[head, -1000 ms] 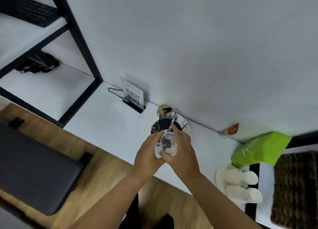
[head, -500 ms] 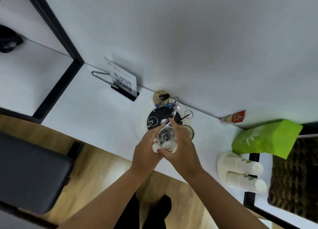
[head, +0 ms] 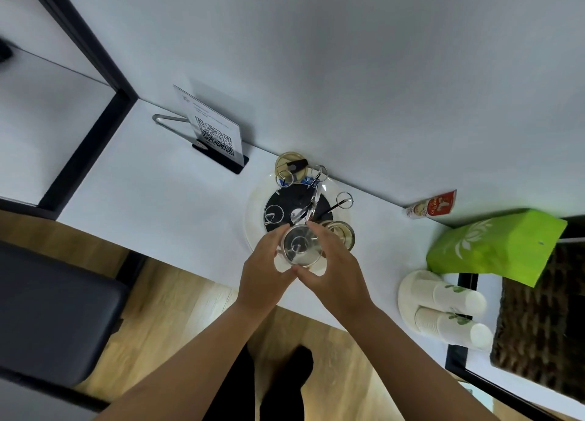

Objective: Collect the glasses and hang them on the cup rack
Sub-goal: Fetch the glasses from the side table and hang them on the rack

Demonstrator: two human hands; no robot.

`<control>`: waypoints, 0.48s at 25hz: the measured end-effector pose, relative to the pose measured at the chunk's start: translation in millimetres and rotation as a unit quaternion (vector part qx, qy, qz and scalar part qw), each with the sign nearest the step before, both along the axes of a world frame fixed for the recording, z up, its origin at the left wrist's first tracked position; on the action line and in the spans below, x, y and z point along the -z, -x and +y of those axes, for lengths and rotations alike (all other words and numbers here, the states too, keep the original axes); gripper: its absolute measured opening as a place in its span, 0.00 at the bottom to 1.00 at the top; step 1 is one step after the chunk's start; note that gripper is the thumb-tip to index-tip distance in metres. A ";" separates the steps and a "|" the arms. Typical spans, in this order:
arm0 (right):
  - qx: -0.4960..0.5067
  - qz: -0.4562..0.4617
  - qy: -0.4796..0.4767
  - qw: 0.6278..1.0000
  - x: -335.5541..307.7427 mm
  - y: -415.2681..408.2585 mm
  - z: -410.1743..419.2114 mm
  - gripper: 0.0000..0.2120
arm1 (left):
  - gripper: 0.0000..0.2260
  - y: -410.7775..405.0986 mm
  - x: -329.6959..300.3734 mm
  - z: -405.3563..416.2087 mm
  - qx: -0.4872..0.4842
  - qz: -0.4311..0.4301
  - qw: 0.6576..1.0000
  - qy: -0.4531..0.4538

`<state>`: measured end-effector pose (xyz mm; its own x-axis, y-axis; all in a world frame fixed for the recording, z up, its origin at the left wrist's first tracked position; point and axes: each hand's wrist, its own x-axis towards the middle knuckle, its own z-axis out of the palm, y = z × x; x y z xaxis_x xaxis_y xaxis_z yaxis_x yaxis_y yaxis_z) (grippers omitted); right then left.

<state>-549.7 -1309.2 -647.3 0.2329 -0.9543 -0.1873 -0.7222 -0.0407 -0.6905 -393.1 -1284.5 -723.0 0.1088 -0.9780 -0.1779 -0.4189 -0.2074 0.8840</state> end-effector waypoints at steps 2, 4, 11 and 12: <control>-0.003 0.021 0.014 1.000 3.4 -0.8 -0.6 0.35 | 0.34 1.8 2.8 -1.3 -0.002 -0.007 1.000 -0.003; 0.007 0.041 0.034 0.999 7.4 -0.4 -0.6 0.33 | 0.34 1.5 6.3 -1.2 0.001 -0.008 1.000 -0.001; 0.037 0.085 0.071 0.993 18.9 -0.1 -0.3 0.35 | 0.34 3.7 18.2 -1.4 0.006 -0.014 1.000 0.001; 0.034 0.094 0.067 0.993 20.7 0.8 0.0 0.35 | 0.34 4.5 19.6 -1.2 0.006 -0.013 1.000 0.000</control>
<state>-550.5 -1309.2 -667.9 0.1406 -0.9859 -0.0908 -0.8416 -0.0707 -0.5355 -397.5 -1285.7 -742.6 0.1009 -0.9792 -0.1758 -0.4438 -0.2025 0.8730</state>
